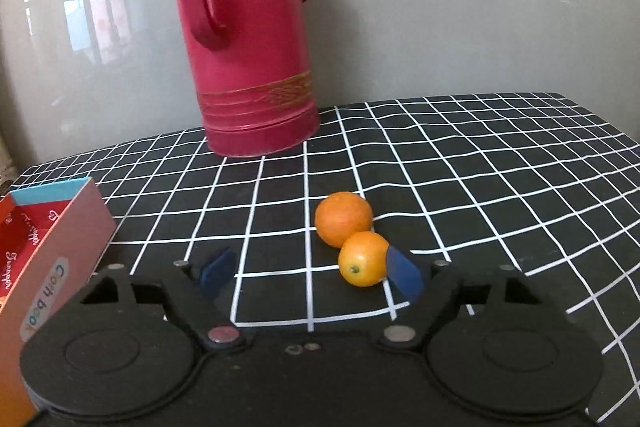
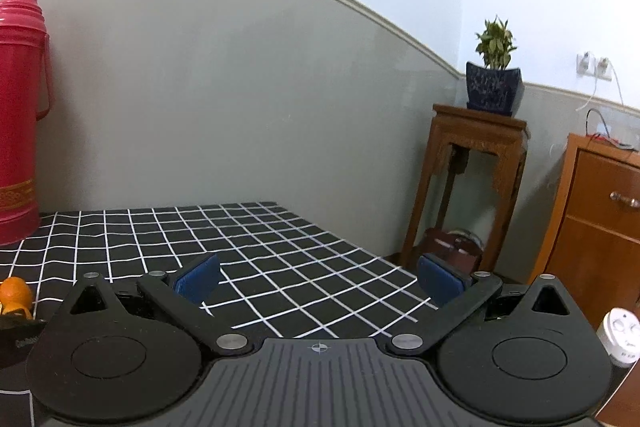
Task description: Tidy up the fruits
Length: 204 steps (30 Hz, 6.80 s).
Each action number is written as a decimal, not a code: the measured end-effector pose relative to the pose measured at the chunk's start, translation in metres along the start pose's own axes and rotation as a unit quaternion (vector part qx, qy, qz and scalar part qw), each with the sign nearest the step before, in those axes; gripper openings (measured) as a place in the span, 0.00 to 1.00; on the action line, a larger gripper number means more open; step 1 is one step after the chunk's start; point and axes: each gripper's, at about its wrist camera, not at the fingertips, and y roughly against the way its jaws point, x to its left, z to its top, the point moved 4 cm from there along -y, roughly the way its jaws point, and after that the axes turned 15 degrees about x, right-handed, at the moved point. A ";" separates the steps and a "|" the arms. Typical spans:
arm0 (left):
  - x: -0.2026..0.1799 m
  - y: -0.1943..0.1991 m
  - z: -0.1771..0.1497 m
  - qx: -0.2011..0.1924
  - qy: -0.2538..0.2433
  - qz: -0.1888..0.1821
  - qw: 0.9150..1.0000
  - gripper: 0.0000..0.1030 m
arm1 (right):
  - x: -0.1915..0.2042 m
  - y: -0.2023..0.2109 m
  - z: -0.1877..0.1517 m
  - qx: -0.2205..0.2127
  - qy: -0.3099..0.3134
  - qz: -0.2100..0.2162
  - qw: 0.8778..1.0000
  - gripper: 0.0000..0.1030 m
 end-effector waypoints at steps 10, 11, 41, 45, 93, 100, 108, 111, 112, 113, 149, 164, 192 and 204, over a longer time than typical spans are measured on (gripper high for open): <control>-0.010 0.001 -0.001 -0.004 -0.019 -0.018 1.000 0.53 | -0.005 -0.012 -0.001 0.035 -0.013 0.015 0.999 1.00; -0.010 0.001 -0.001 -0.005 -0.021 -0.020 1.000 0.52 | -0.005 -0.013 -0.001 0.038 -0.014 0.016 0.999 1.00; -0.019 -0.006 -0.003 0.011 -0.028 -0.029 0.999 0.21 | 0.002 -0.024 -0.008 0.058 0.006 0.038 0.998 1.00; -0.014 -0.003 -0.002 0.005 -0.014 -0.026 1.000 0.21 | 0.003 -0.022 -0.007 0.050 0.010 0.035 0.998 1.00; 0.270 0.062 -0.047 0.021 0.190 0.201 0.961 0.22 | 0.193 0.097 -0.030 0.024 0.134 0.332 0.933 1.00; 0.276 0.067 -0.049 0.022 0.197 0.202 0.959 0.49 | 0.210 0.095 -0.031 0.034 0.138 0.349 0.926 1.00; 0.279 0.075 -0.047 0.005 0.201 0.196 0.960 0.65 | 0.212 0.083 -0.028 0.053 0.126 0.354 0.925 1.00; 0.279 0.076 -0.048 0.003 0.197 0.199 0.960 0.69 | 0.210 0.077 -0.027 0.052 0.125 0.348 0.928 1.00; 0.280 0.076 -0.048 0.002 0.196 0.201 0.960 0.73 | 0.209 0.074 -0.027 0.052 0.127 0.343 0.929 1.00; 0.281 0.077 -0.048 0.002 0.195 0.204 0.959 0.74 | 0.208 0.070 -0.026 0.053 0.128 0.339 0.931 1.00; 0.322 0.092 -0.060 0.001 0.222 0.241 0.945 0.88 | 0.214 -0.051 -0.016 0.169 0.132 0.277 0.937 0.38; 0.346 0.094 -0.068 0.017 0.257 0.247 0.934 0.89 | 0.226 0.061 -0.018 0.093 0.163 0.477 0.859 0.37; 0.312 0.106 -0.063 0.012 0.203 0.167 0.965 0.94 | 0.216 0.146 -0.046 0.054 0.206 0.505 0.837 0.95; 0.267 0.187 -0.100 -0.027 0.165 0.133 0.977 0.94 | 0.115 0.191 -0.039 0.099 0.108 0.429 0.892 1.00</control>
